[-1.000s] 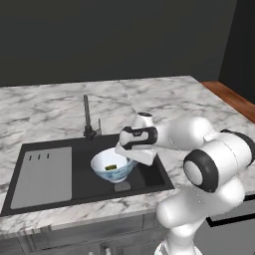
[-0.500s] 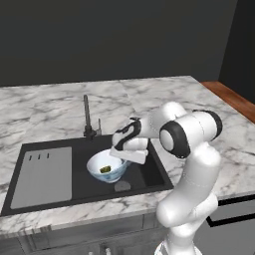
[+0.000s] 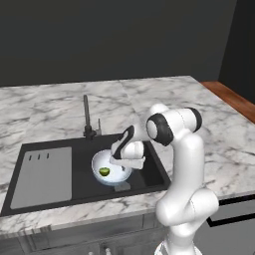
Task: Pick the kiwi from the cabinet and place it in the bowl. Then pick the bowl and place it in the sink. Then turn on the sink facuet.
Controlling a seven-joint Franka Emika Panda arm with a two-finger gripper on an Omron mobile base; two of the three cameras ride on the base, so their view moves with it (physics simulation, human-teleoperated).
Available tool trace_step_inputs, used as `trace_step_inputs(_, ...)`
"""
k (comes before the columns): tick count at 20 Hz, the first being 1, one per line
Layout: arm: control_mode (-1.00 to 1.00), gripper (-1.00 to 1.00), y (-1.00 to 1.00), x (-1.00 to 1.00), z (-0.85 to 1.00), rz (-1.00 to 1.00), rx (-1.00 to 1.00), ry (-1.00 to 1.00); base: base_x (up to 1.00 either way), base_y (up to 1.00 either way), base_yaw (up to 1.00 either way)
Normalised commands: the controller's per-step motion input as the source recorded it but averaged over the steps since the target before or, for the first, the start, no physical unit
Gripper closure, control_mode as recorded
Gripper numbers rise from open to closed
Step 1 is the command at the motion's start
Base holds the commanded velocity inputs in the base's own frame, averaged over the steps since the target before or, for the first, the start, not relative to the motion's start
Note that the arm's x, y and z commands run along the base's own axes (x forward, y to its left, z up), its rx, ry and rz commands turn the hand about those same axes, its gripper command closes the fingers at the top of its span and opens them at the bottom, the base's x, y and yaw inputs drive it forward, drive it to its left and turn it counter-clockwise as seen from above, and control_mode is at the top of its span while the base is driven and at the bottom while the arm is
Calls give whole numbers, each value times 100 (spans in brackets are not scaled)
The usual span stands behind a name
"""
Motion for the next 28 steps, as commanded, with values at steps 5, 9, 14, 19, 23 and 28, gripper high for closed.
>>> trace_step_inputs(5,-100,100,41,37,-34,7,0,0,0,0,0)
trace_step_inputs(9,-100,100,40,12,-4,7,0,0,0,0,0)
trace_step_inputs(14,-100,-100,39,0,0,1,0,0,0,0,0)
trace_step_inputs(19,-100,-100,3,-2,22,0,0,0,0,0,0)
trace_step_inputs(23,-100,-100,0,-8,85,0,1,0,0,0,0)
trace_step_inputs(28,-100,-100,-4,-4,100,0,3,0,0,0,0)
